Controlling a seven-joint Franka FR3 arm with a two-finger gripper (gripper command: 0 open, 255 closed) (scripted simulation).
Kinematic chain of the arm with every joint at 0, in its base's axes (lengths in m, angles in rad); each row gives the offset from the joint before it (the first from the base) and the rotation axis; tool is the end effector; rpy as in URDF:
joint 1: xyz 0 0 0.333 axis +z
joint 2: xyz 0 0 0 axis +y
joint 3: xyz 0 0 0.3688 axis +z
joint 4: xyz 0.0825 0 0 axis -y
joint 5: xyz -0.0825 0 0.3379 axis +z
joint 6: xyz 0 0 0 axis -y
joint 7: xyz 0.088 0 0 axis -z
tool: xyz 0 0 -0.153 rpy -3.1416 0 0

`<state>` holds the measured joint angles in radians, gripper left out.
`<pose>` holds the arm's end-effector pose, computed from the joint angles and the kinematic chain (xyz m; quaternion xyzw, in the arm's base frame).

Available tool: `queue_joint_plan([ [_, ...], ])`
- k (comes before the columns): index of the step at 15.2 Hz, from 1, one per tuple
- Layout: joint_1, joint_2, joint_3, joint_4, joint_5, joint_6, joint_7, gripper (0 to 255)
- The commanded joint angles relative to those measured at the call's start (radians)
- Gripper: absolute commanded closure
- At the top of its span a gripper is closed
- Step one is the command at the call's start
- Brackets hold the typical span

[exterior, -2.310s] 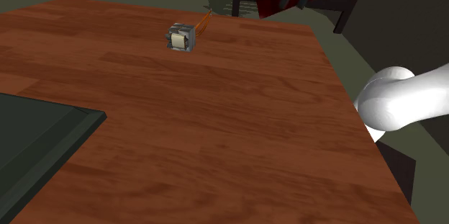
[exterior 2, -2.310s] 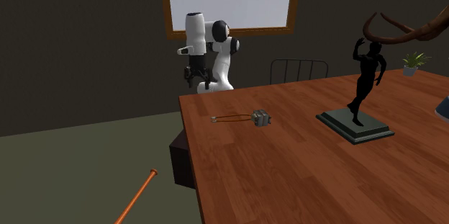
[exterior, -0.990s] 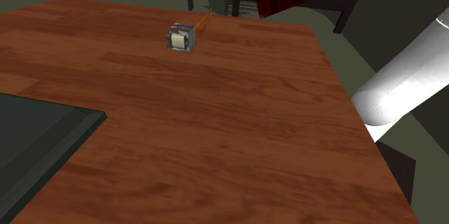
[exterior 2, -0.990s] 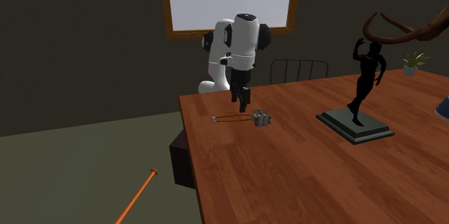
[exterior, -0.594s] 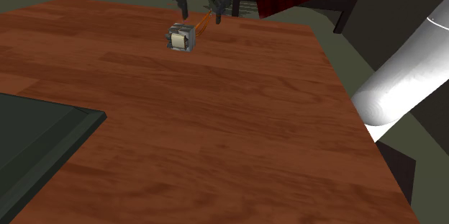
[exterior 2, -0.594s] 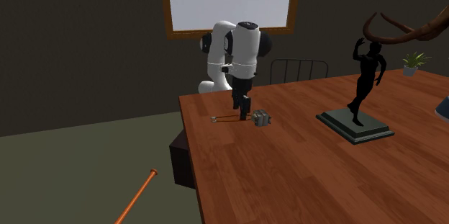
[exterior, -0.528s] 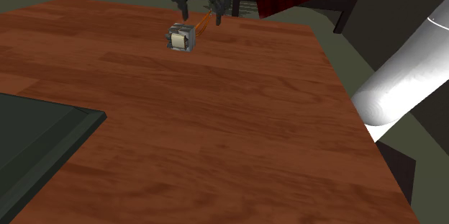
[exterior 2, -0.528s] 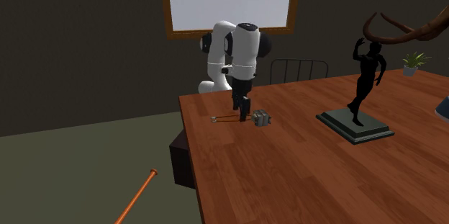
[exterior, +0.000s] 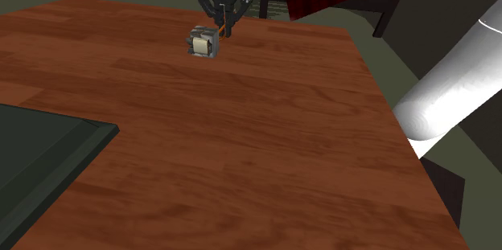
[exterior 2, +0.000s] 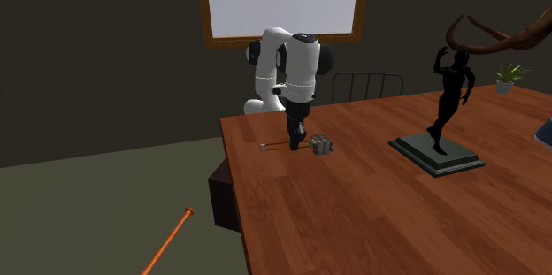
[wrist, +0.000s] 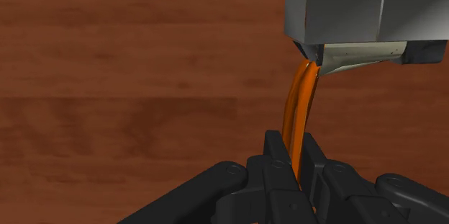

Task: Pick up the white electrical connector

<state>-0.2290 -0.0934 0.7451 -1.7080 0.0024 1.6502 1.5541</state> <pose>0.4173 0.2563 0.6132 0.8674 -0.4966 0.0290 0.0109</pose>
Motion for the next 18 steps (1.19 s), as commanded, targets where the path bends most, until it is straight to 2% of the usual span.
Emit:
queue_joint_plan([
  [1,0.0,0.0,0.0,0.0,0.0,0.0,0.0,255],
  [5,0.0,-0.002,-0.001,-0.002,0.001,0.001,-0.002,255],
  [18,0.01,0.074,0.021,0.242,-0.05,-0.189,0.028,255],
])
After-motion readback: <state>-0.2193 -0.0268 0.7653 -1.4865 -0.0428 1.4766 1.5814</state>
